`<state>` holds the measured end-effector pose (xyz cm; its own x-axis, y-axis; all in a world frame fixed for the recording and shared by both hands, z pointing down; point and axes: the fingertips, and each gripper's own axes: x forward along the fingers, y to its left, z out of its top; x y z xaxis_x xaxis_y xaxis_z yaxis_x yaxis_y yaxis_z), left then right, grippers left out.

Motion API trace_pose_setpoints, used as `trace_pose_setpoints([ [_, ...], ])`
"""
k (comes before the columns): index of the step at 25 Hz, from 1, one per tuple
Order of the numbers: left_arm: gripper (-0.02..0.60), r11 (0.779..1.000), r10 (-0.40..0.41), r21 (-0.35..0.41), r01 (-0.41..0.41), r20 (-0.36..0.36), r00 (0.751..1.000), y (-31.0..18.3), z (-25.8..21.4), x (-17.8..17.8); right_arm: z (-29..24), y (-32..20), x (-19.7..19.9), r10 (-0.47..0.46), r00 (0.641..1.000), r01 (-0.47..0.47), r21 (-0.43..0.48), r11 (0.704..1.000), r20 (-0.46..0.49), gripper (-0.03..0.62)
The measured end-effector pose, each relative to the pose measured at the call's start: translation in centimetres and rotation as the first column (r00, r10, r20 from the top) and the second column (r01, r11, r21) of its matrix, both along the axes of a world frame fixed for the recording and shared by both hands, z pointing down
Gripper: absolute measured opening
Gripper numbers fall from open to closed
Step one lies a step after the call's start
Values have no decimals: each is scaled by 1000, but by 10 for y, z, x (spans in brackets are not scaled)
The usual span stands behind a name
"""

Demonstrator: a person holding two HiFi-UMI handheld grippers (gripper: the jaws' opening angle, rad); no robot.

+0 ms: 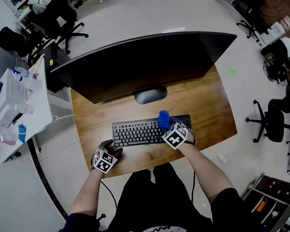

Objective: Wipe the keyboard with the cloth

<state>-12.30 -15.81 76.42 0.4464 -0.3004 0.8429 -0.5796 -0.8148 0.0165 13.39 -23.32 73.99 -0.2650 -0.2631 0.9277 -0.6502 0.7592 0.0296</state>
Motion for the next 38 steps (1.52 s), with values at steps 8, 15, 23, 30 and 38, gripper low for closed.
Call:
trace_pose_setpoints([
  [8, 241, 1000, 4, 0, -4, -4, 1000, 1, 2, -2, 2, 23, 81, 155, 988, -156, -37, 987, -19, 141],
  [15, 241, 1000, 5, -2, -5, 1, 1000, 0, 1, -3, 2, 48, 118, 240, 970, -242, -51, 969, -32, 141],
  [23, 241, 1000, 13, 2, -12, -6, 1000, -1, 1, -2, 10, 79, 164, 325, 938, -334, -62, 941, -116, 141],
  [30, 239, 999, 40, -17, -40, 9, 999, -1, 3, -2, -42, 70, 159, 488, 864, -496, 35, 868, 124, 141],
  [38, 239, 993, 65, 109, -56, -85, 994, -12, -46, 8, -126, 66, 122, 501, 795, -570, 138, 810, 341, 143],
])
